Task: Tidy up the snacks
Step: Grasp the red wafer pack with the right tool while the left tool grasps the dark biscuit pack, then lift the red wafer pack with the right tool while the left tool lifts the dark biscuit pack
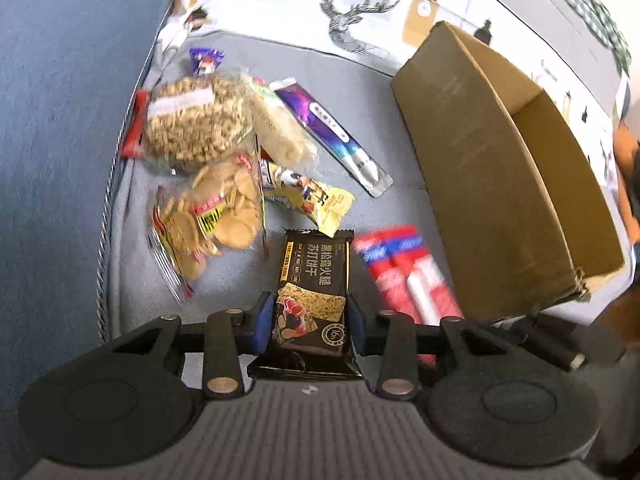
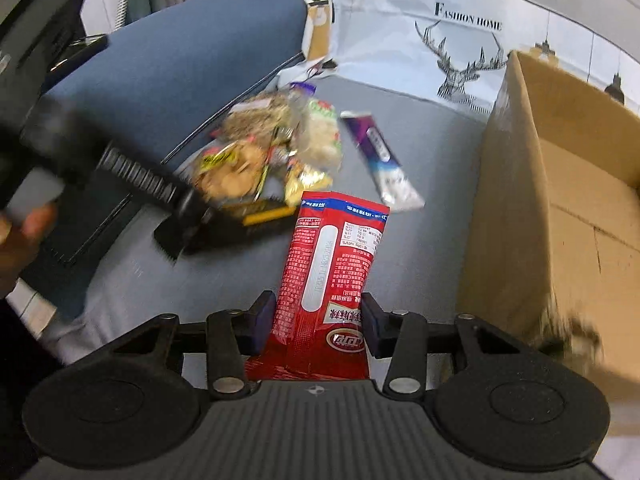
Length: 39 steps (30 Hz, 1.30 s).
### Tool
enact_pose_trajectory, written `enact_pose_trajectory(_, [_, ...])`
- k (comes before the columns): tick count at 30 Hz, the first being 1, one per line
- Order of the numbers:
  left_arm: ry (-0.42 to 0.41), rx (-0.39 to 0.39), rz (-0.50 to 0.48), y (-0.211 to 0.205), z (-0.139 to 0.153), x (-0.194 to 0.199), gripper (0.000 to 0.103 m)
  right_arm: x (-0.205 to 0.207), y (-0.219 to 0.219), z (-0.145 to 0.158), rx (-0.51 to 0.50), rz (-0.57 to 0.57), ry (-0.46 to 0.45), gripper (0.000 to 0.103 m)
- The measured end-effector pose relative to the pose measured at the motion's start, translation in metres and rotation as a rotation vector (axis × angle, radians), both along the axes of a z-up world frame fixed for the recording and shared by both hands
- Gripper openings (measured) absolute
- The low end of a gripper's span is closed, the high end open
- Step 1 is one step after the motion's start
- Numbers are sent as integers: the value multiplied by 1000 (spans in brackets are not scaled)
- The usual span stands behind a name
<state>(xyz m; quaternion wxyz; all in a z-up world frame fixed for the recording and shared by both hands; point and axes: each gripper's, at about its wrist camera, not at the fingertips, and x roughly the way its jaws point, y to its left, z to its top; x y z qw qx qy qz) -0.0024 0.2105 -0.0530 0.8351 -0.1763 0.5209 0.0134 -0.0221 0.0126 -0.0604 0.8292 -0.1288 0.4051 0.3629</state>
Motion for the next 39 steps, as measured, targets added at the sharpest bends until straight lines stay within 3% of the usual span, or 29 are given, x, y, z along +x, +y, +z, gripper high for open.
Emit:
enact_pose_trajectory(6, [89,-8,31,8,-16,7,44,-3,-3,-34,-14,-24,112,50])
enact_pose_trajectory(9, [90,-30,51,14,-18,7,54,0,-3,-34,5,-21,109,60])
enact_pose_trajectory(14, [103,-12,14,5,-21,14,61,4,-2,-38,5,-31,105,63])
enact_pose_trajectory(19, [110,35,-28,-7,-24,18,62,1,6,-41,-29,2,57,69])
enact_pose_trajectory(24, [122,51,-34,-9,-29,20,62,-5,10,-42,-56,27,15,68])
enact_pose_trajectory(31, [131,60,-38,-12,-31,21,62,-8,10,-40,-64,42,-20,51])
enact_pose_trajectory(39, [132,71,-47,-17,-34,23,62,-15,9,-38,-64,49,-48,49])
